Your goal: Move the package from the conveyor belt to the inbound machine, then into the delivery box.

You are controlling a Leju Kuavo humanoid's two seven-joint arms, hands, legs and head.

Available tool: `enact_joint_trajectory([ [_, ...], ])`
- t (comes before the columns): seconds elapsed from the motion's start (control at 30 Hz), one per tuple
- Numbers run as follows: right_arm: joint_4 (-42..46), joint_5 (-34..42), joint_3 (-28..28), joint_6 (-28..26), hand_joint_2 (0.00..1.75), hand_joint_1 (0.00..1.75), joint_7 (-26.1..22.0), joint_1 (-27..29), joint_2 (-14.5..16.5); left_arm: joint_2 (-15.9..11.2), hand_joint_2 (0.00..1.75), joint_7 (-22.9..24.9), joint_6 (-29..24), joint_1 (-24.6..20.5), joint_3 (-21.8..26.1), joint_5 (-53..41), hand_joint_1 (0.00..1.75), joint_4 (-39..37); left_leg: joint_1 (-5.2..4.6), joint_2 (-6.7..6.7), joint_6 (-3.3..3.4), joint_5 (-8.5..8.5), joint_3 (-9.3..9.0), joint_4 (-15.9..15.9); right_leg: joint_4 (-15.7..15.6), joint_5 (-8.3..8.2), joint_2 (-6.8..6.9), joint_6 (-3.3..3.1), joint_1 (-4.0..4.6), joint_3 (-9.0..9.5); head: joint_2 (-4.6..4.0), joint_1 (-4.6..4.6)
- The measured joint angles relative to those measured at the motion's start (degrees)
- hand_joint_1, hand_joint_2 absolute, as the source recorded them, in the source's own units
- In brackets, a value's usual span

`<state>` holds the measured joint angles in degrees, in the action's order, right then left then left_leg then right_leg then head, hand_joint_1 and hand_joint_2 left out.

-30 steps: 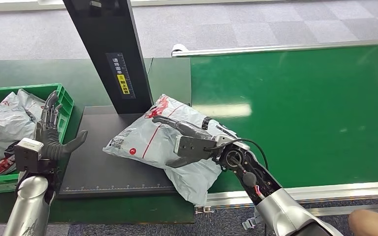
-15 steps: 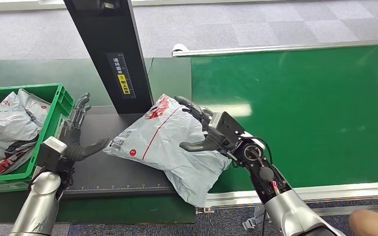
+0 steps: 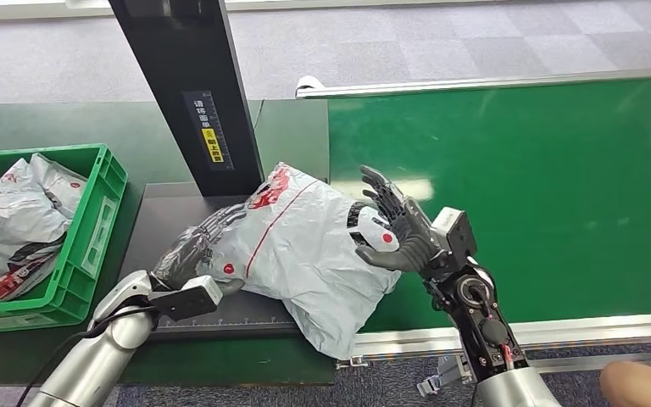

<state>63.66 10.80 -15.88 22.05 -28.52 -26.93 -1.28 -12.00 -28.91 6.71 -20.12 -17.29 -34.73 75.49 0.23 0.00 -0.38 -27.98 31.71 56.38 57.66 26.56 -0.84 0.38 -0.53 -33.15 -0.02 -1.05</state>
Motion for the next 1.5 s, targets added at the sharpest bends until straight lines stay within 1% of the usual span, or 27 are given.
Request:
enact_joint_trajectory([
  [0.13,3.38,0.09,2.5,-0.33,1.75,0.0,-0.34,2.81,-0.41,-1.05,1.75,1.38,0.24,-0.3,-3.36,-2.87,0.0,-1.41,-0.01,0.0,0.0,0.0,0.03,0.0,0.0,0.0,0.0,0.0,-0.01,0.0,0.0,0.01],
  [0.27,6.34,-0.52,4.21,-0.61,1.75,0.0,-0.69,4.71,-0.75,-1.42,1.75,2.26,-0.08,-0.93,-5.48,-4.54,0.0,-2.79,-0.01,0.0,0.01,-0.01,0.03,0.0,-0.01,0.0,0.0,0.0,-0.02,-0.01,0.0,0.01],
  [0.33,8.29,-1.13,4.98,-0.91,1.75,0.0,-1.05,5.75,-0.87,-1.6,1.75,3.03,-1.11,-1.23,-6.44,-6.27,0.0,-3.57,-0.02,0.0,0.01,-0.01,0.03,0.0,-0.01,0.0,0.01,0.0,-0.02,0.0,0.0,0.0],
  [0.47,13.19,-1.53,6.55,-1.27,1.75,0.0,-1.37,7.99,-1.44,-1.87,1.75,4.72,-4.85,-1.6,-8.48,-10.94,0.0,-5.61,-0.01,0.0,0.01,-0.01,0.02,0.0,-0.01,0.0,0.0,0.0,-0.01,0.0,0.0,0.0],
  [0.57,15.6,-1.52,7.43,-1.45,1.75,0.0,-1.4,8.84,-1.75,-1.92,1.75,5.19,-5.78,-2.06,-9.62,-12.26,0.0,-6.89,-0.01,0.01,0.01,-0.01,0.02,0.0,-0.01,0.0,0.0,0.0,-0.01,0.0,0.0,0.0],
  [0.6,16.21,-1.51,7.71,-1.57,1.75,0.0,-1.37,9.03,-1.8,-1.91,1.75,5.23,-5.92,-2.24,-9.92,-12.44,0.14,-7.32,-0.01,0.0,0.01,-0.01,0.02,0.0,-0.01,0.0,0.0,0.0,-0.01,0.0,0.0,0.0],
  [0.7,17.68,-1.49,8.83,-1.89,1.75,0.0,-1.0,9.6,-1.81,-1.69,1.75,4.69,-6.04,-2.72,-10.35,-11.48,1.43,-8.51,-0.01,0.0,0.01,-0.01,0.01,0.0,-0.01,0.0,0.0,0.0,-0.02,0.01,0.0,0.0],
  [0.73,18.13,-1.51,9.25,-1.96,1.75,0.0,-0.86,9.86,-1.8,-1.6,1.75,4.44,-6.03,-2.83,-10.39,-10.8,1.72,-8.81,-0.01,0.0,0.01,-0.01,0.01,0.0,-0.01,0.0,0.01,0.0,-0.02,0.01,0.0,0.01],
  [0.77,18.54,-1.56,9.64,-2.02,1.75,0.0,-0.73,10.15,-1.78,-1.49,1.75,4.27,-6.04,-2.92,-10.42,-10.1,1.75,-9.04,-0.01,0.0,0.01,-0.01,0.02,0.0,-0.01,0.0,0.01,0.0,-0.02,0.01,0.0,0.0],
  [0.9,19.94,-1.76,11.08,-2.22,1.75,0.0,-0.32,11.4,-1.56,-0.88,1.75,3.92,-6.39,-3.09,-10.01,-7.48,1.75,-9.33,-0.01,-0.01,0.01,-0.01,0.02,0.0,-0.01,0.0,0.01,0.0,-0.02,0.01,0.0,0.0],
  [1.07,21.35,-2.47,12.51,-2.43,1.75,0.0,-0.27,12.76,-1.19,-0.43,1.75,3.0,-8.27,-2.98,-8.63,-5.15,1.75,-9.31,-0.01,-0.01,0.01,-0.02,0.03,0.0,-0.01,0.0,0.0,0.0,-0.01,0.01,0.0,0.0],
  [1.5,22.31,-2.63,13.45,-2.5,1.75,0.0,-0.23,13.57,-0.75,0.23,1.75,2.22,-9.21,-2.91,-7.29,-4.07,1.75,-9.29,-0.01,0.0,0.01,-0.02,0.02,0.0,-0.01,0.0,0.0,0.0,-0.01,0.01,0.0,0.0],
])
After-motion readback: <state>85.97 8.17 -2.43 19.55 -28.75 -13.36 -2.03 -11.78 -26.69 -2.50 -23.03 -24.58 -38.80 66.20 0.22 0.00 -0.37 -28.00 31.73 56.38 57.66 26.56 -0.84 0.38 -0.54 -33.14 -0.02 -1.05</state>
